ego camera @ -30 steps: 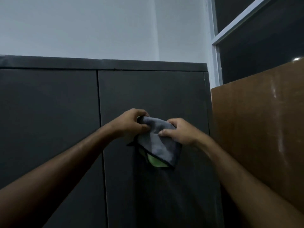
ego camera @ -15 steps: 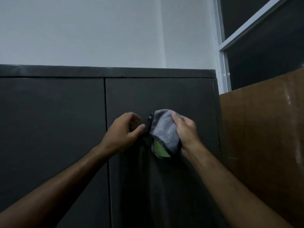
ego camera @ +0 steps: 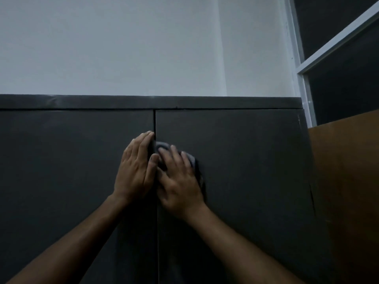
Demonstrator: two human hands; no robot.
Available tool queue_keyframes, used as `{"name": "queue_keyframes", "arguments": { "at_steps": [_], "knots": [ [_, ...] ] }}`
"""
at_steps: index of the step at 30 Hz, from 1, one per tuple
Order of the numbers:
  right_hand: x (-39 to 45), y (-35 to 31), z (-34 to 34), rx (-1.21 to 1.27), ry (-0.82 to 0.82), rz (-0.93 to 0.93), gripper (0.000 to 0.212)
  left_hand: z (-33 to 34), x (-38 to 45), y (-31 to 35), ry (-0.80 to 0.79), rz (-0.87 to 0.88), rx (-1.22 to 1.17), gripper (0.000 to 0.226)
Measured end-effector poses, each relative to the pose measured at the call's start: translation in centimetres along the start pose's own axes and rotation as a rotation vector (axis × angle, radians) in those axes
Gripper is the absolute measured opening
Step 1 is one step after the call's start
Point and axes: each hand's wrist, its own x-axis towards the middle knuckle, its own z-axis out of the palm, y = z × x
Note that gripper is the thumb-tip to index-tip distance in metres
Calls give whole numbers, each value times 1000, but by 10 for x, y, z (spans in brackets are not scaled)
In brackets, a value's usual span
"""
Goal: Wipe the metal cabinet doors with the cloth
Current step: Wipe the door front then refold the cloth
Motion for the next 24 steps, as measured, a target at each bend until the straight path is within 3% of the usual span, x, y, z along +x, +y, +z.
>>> {"name": "queue_keyframes", "arguments": {
  "at_steps": [2,4,7,9,11,13,16,17,19,22,24],
  "knots": [
    [-36,19,-11,-28,16,-8,48,0,0,-1,-12,17,19,61],
    [-35,54,-22,-72,131,175,45,1,0,-1,-20,24,32,63],
    [43,89,-28,-123,281,450,47,4,-2,1,-3,33,38,63],
    [102,75,-20,-97,278,476,50,4,-3,-1,23,34,7,63],
    [115,43,-6,-71,207,318,52,3,-3,-3,54,28,-34,64],
    [74,25,-2,-54,71,56,51,3,-1,-2,72,22,-46,65],
    [-9,54,-22,-50,-21,-128,49,8,1,8,40,86,29,65],
    [-24,77,-32,-68,17,-73,48,11,2,12,15,130,59,66],
    [-22,126,-51,-136,145,218,48,18,7,21,-53,206,106,68],
    [51,167,-69,-201,351,651,49,32,15,33,-86,215,102,71],
    [92,151,-61,-200,358,608,50,40,22,42,-46,163,34,69]
  ]
}}
